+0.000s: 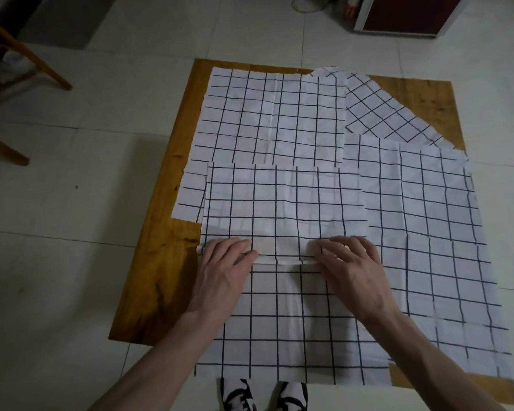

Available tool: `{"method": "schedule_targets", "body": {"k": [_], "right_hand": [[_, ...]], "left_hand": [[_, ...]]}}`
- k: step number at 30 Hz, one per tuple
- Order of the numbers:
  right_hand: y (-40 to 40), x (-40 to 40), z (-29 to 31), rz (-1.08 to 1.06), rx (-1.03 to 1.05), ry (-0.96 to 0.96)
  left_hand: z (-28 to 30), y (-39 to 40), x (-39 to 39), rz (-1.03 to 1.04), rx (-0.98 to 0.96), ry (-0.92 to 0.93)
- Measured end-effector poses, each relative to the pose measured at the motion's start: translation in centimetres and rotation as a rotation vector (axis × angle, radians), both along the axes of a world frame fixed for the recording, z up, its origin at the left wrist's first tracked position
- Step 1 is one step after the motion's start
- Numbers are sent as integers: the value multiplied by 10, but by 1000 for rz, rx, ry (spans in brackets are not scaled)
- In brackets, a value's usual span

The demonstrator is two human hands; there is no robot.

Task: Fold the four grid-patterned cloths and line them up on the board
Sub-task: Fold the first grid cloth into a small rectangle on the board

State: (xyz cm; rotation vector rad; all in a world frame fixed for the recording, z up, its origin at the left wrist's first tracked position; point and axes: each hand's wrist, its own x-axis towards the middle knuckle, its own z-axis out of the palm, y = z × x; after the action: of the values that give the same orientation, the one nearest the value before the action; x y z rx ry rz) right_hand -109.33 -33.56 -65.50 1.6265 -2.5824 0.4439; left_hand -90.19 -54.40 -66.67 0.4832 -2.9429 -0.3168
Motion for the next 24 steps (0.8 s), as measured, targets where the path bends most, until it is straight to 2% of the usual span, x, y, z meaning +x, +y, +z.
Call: {"method": "schedule_targets", "body": {"k": [5, 12, 18, 24], "right_hand": [[5, -8, 16, 80, 10, -44], [-5, -26, 59, 159, -17, -47], [-27, -51, 98, 171, 40, -94], [-54, -71, 149, 145, -51, -8]], "left_hand": [[17, -7, 1, -39, 49, 93], [52, -33, -5, -61, 190, 97], [97, -60, -29, -110, 144, 112], [158, -85, -64, -51, 100, 156]]}}
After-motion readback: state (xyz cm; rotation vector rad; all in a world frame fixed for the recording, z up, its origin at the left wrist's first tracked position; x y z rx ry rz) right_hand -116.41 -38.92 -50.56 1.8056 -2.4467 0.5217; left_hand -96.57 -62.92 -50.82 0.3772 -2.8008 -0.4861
